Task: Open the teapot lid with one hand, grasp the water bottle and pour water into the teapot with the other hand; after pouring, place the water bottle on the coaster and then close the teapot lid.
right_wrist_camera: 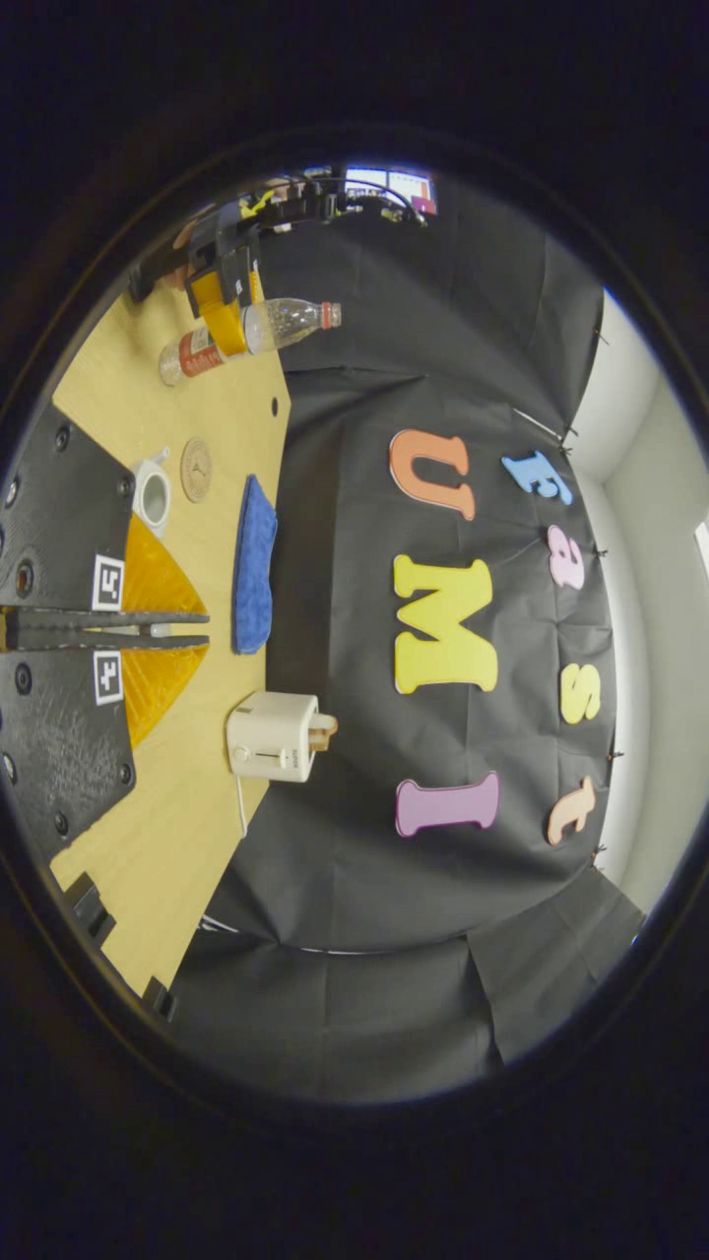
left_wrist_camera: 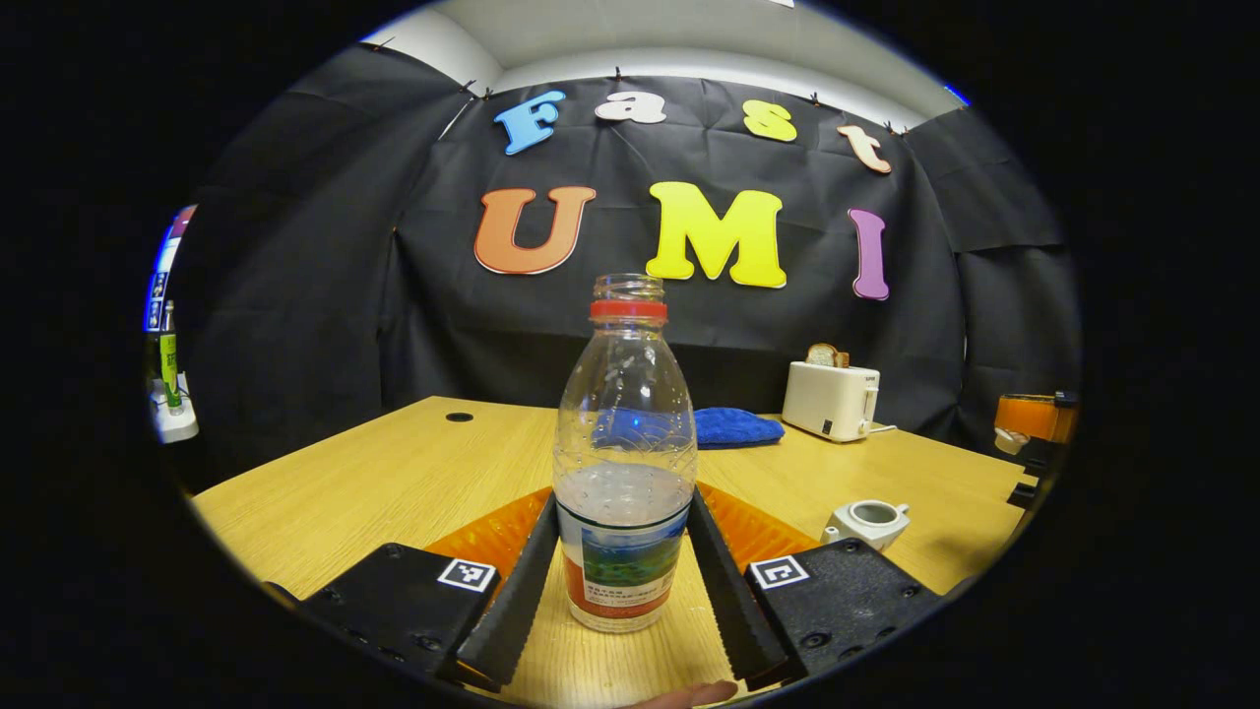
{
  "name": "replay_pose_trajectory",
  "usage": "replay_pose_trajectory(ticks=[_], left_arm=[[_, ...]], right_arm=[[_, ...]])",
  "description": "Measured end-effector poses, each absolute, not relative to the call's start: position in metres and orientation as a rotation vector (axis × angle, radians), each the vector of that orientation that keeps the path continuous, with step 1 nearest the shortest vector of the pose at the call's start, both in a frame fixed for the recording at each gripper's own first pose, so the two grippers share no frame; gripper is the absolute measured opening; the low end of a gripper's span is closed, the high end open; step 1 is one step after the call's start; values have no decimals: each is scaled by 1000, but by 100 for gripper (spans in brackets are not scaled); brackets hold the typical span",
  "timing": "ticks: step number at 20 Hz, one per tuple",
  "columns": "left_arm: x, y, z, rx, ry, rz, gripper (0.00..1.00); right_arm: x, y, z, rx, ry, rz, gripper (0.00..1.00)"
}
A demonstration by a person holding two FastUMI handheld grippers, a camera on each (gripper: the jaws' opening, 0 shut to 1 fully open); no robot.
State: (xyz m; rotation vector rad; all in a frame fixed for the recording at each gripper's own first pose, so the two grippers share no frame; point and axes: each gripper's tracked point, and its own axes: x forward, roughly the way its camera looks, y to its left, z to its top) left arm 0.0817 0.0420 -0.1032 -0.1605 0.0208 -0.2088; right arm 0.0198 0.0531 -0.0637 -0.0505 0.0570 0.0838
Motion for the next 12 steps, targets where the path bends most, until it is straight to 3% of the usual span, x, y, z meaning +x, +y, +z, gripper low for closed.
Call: replay_pose_trajectory(ticks=[12], left_arm=[[39, 30, -80, 115, 92, -148, 78]], right_arm=[[20, 14, -59, -70, 81, 43, 0]])
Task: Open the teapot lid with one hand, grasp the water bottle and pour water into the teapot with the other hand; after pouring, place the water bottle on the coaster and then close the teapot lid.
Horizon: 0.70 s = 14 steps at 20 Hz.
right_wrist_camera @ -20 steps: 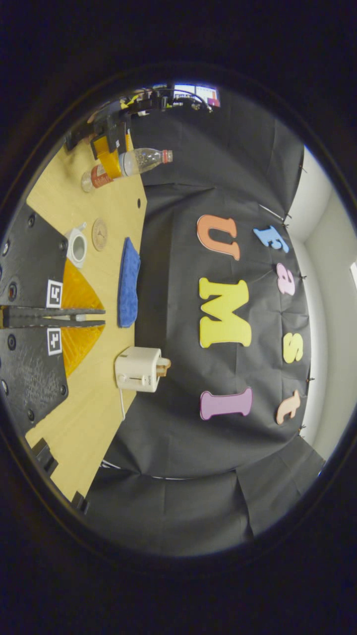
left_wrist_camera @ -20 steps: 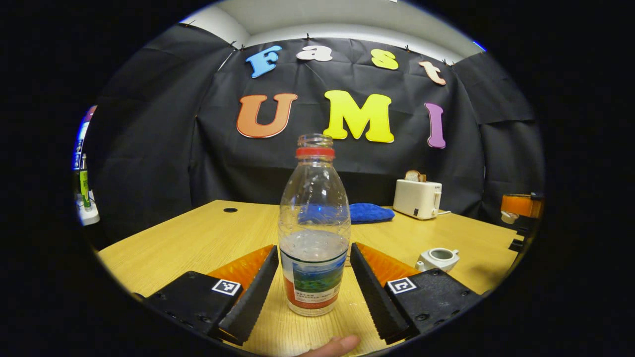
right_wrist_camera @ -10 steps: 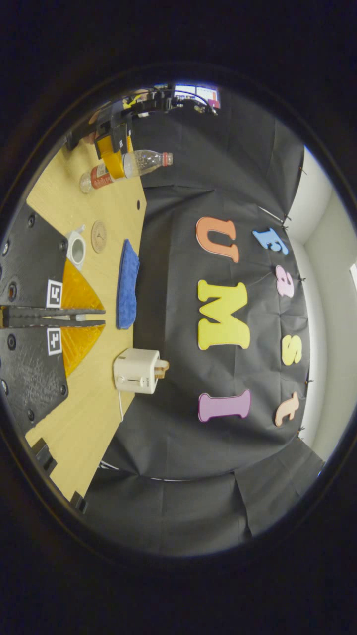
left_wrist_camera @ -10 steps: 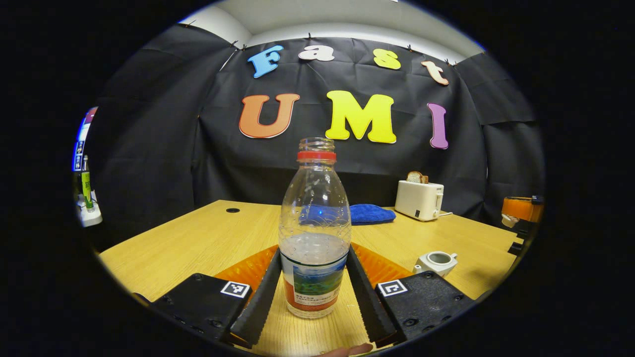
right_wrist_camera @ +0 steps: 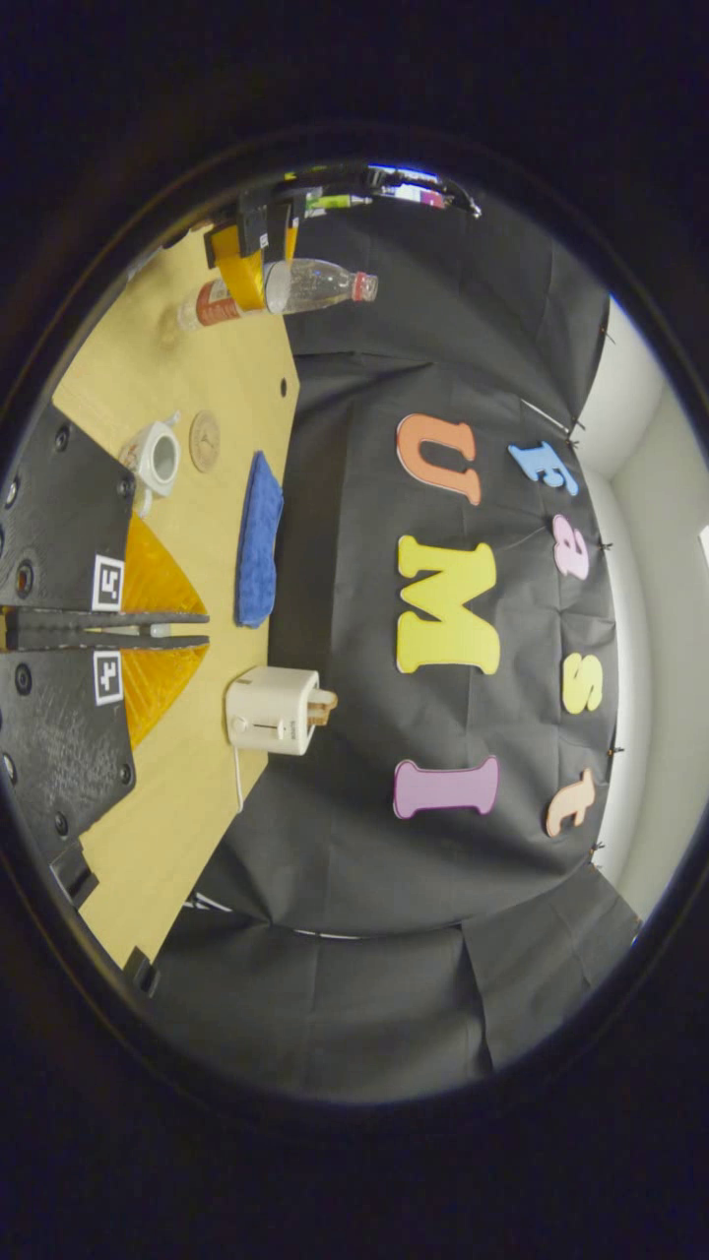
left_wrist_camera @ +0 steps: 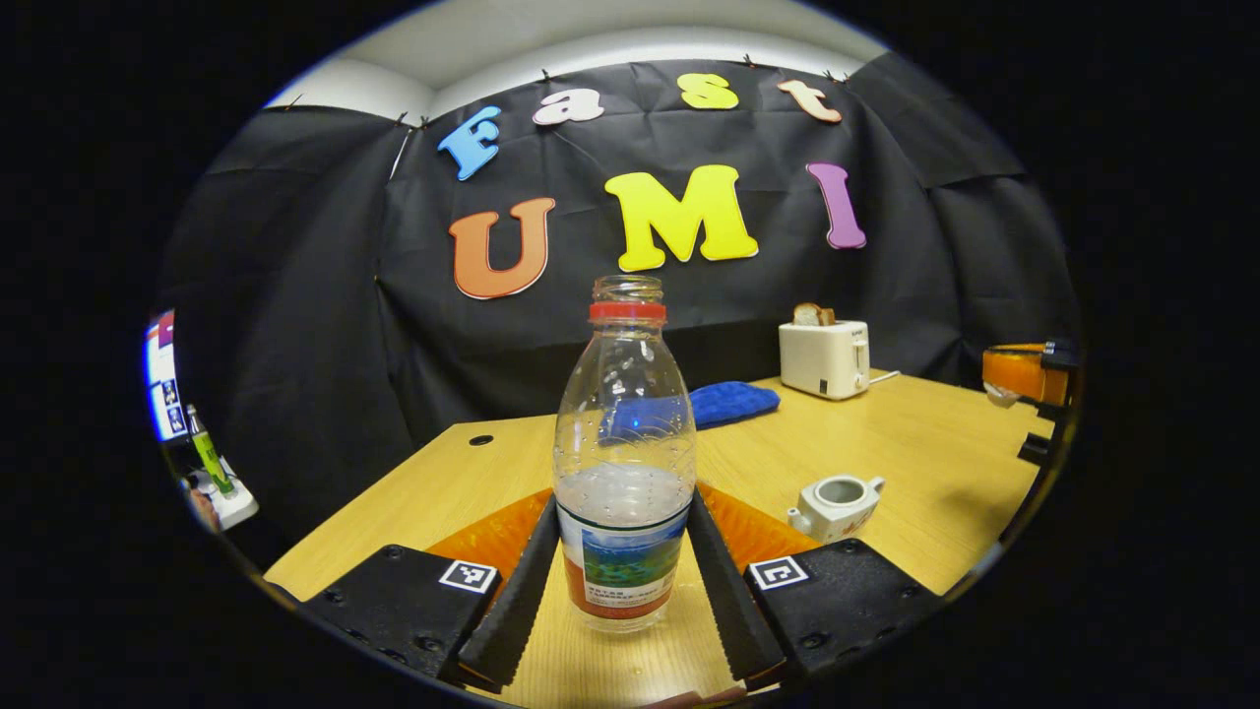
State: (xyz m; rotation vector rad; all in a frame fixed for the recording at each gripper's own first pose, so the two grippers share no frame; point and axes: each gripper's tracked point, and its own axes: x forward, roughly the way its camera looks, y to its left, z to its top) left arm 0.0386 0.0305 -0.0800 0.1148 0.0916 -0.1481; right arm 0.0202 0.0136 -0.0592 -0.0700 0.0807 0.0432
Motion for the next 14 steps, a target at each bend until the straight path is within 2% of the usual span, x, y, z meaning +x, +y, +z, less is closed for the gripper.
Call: replay_pose_trajectory(ticks=[4, 14], left_arm=[[43, 42, -88, 335, 131, -78, 77], [55, 13, -112, 705, 214, -134, 77]], right_arm=[[23, 4, -57, -63, 85, 32, 0], [37, -16, -70, -74, 113, -2, 0]])
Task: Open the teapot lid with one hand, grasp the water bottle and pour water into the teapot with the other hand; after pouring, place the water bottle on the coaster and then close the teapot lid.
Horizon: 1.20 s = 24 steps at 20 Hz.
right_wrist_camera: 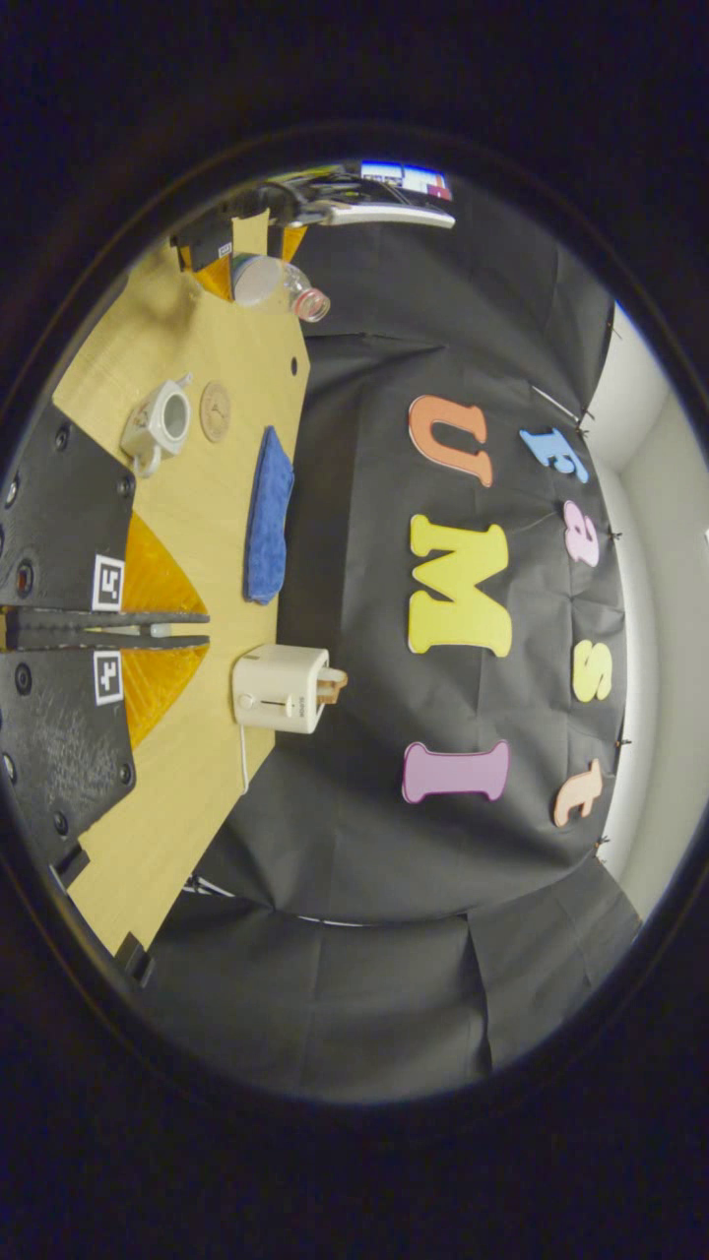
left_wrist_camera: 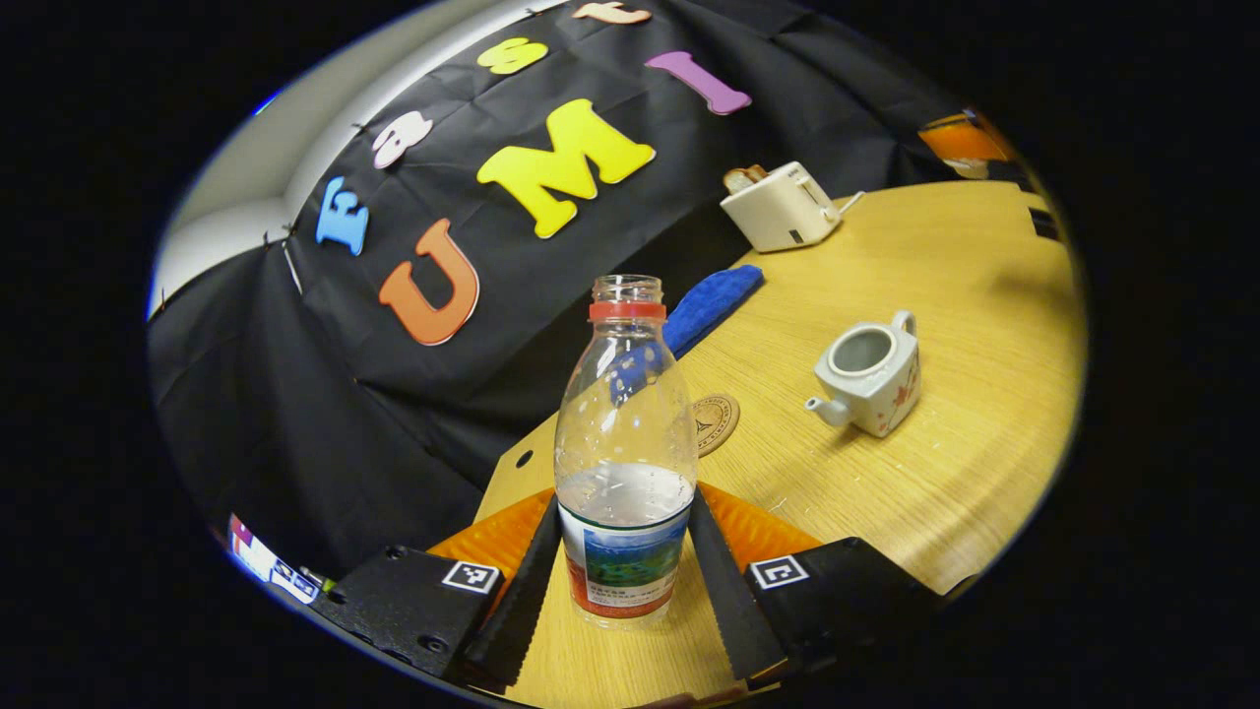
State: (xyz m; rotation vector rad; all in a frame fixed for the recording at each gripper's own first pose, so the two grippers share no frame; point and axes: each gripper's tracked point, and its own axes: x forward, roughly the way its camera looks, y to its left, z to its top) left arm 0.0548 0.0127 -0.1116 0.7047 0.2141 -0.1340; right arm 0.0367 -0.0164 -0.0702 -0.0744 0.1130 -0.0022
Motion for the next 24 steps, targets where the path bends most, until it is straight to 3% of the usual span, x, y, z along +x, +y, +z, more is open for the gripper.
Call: replay_pose_trajectory(ticks=[3, 4, 5, 9, 18, 23, 24], left_arm=[[59, 20, -116, 879, 238, -98, 77], [60, 23, -115, 937, 240, -84, 82], [61, 22, -114, 992, 236, -78, 77], [64, 16, -111, 1178, 205, -87, 77], [58, 3, -108, 1408, 209, -106, 76], [46, -19, -108, 1550, 201, -142, 80], [44, -22, -108, 1572, 197, -140, 77]], right_arm=[[44, -29, -77, -81, 128, -34, 0], [47, -33, -80, -78, 139, -41, 0], [48, -35, -84, -71, 148, -45, 0], [52, -44, -93, -61, 180, -61, 0], [49, -52, -81, -154, 148, -96, 0], [49, -40, -90, -119, 187, -44, 0], [49, -39, -91, -127, 191, -43, 0]])
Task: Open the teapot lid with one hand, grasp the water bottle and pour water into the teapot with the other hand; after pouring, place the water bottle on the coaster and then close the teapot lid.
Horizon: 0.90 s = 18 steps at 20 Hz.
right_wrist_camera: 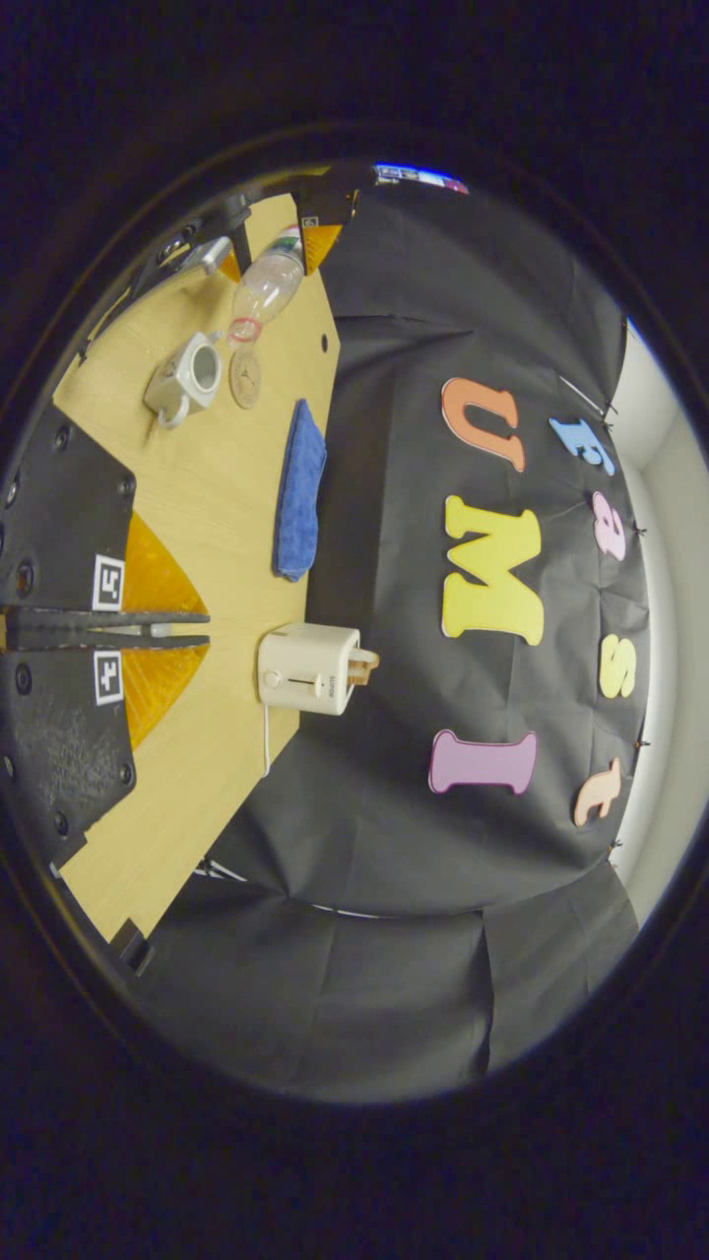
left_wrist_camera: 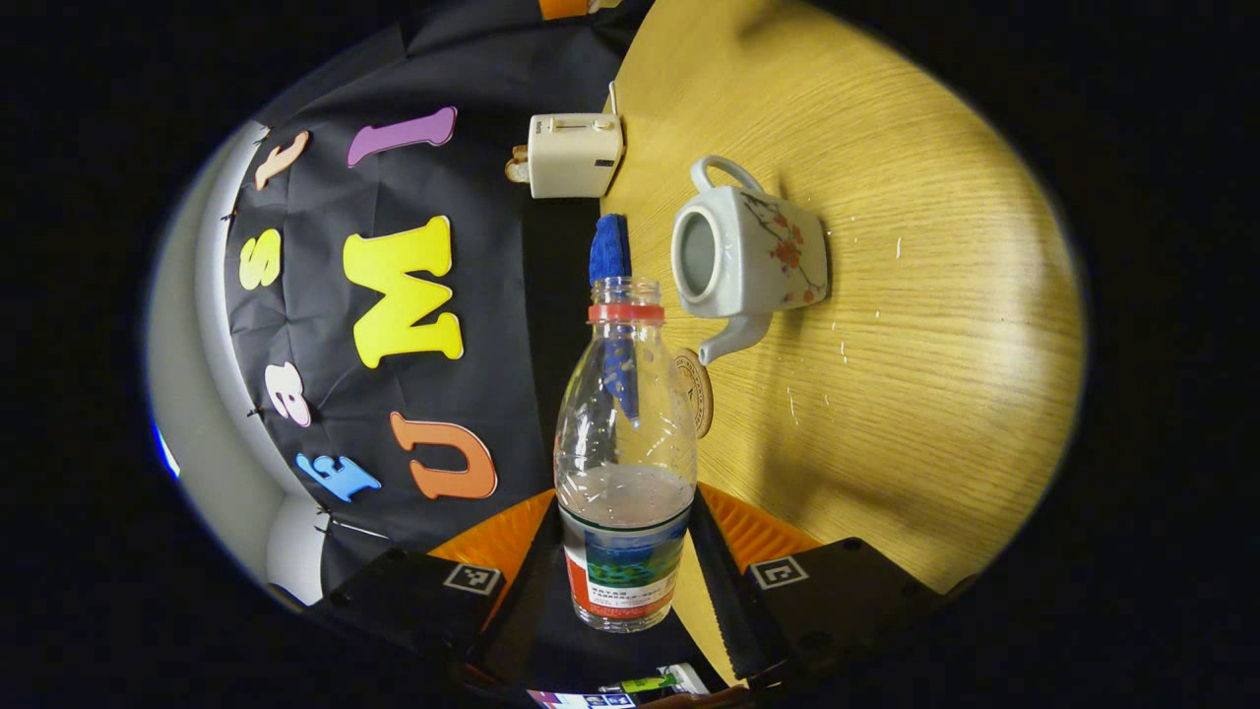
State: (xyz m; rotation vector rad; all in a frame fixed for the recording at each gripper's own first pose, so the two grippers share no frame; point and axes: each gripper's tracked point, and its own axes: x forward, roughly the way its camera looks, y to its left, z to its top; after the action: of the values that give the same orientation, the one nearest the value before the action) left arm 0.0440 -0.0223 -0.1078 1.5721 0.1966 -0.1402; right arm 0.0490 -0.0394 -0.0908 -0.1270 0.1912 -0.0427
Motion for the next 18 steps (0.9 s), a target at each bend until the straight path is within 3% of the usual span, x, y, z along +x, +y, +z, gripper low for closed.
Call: replay_pose_trajectory(ticks=[14, 16, 18], left_arm=[[57, -21, -73, 1892, 229, -117, 77], [56, -25, -71, 1927, 231, -125, 81], [55, -29, -68, 1982, 225, -124, 77]], right_arm=[[46, -38, -85, -130, 192, -26, 0], [46, -40, -85, -125, 193, -27, 2], [45, -42, -84, -116, 195, -24, 0]])
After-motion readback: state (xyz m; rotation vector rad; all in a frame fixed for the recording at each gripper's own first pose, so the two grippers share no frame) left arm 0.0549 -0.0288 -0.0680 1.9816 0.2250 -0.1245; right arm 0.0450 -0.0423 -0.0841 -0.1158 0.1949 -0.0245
